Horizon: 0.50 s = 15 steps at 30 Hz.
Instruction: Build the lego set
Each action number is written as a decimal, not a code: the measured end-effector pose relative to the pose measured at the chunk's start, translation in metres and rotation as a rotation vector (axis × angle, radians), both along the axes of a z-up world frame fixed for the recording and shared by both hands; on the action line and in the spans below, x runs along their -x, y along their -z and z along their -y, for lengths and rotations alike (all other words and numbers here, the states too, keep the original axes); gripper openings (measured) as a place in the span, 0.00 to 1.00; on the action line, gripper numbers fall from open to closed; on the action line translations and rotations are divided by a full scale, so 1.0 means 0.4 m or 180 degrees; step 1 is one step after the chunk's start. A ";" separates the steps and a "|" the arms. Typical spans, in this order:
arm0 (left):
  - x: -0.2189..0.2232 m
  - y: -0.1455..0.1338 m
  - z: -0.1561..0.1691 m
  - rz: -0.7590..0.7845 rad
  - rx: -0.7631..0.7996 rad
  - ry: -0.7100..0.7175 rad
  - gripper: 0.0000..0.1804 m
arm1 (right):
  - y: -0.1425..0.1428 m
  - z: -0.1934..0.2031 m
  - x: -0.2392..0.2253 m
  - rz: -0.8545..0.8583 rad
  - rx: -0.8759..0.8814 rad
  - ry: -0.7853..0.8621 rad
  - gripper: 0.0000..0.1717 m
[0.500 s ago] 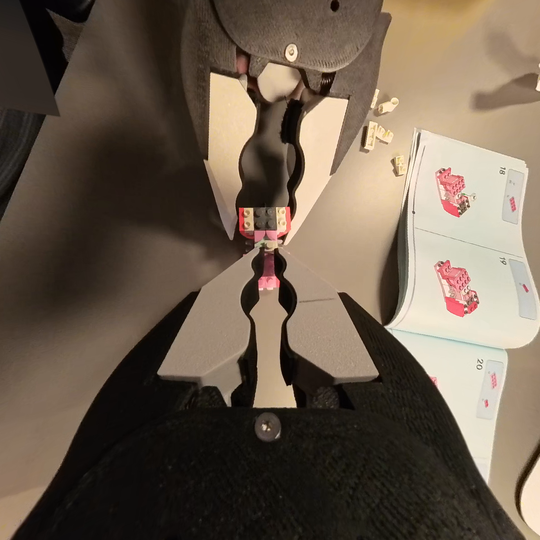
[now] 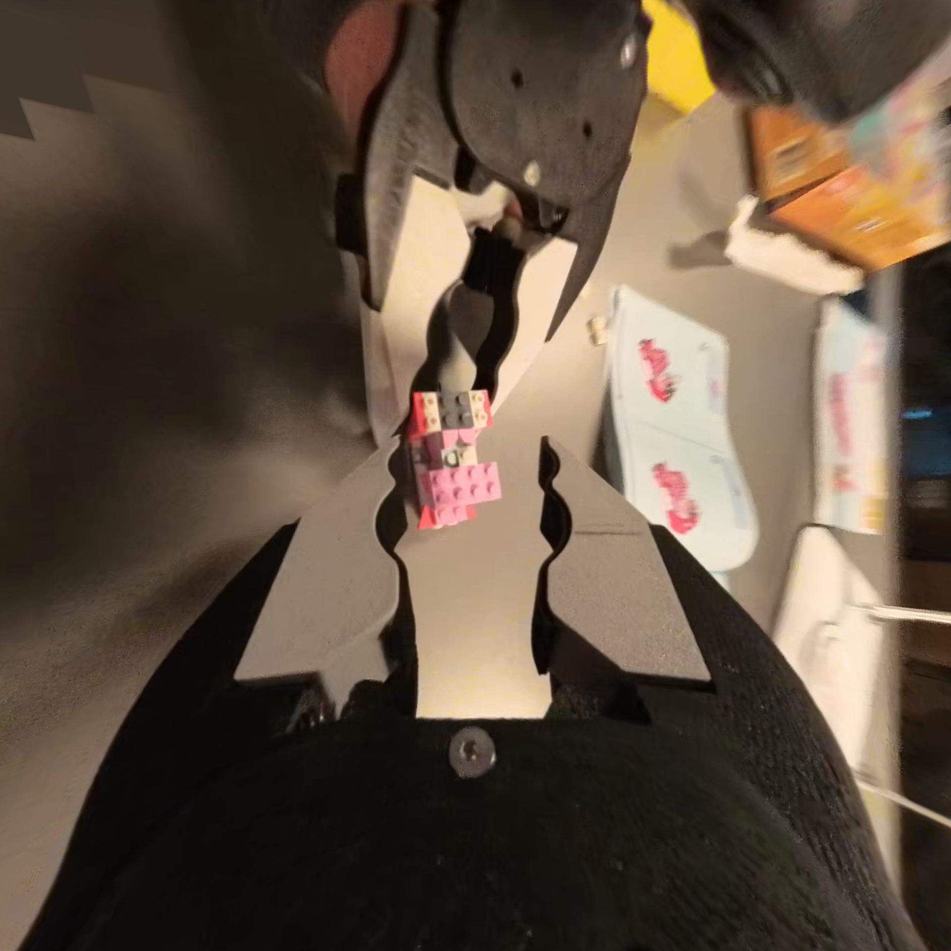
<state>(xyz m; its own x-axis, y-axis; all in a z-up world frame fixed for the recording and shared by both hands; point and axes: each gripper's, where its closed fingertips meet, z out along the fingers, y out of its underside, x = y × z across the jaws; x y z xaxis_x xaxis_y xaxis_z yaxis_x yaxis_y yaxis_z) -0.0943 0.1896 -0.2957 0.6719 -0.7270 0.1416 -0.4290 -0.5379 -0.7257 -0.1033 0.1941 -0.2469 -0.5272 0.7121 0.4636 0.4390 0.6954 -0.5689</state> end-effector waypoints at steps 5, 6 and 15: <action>0.005 -0.005 -0.017 0.0181 0.0121 -0.0235 0.21 | 0.024 0.000 -0.001 -0.0621 -0.1224 0.0252 0.35; 0.006 -0.008 -0.019 0.0217 0.0139 -0.0269 0.21 | 0.030 -0.005 -0.002 -0.0667 -0.1400 0.0302 0.35; 0.003 -0.053 -0.032 0.0545 0.0239 -0.0447 0.21 | 0.042 -0.043 0.016 -0.0746 -0.1962 0.0539 0.39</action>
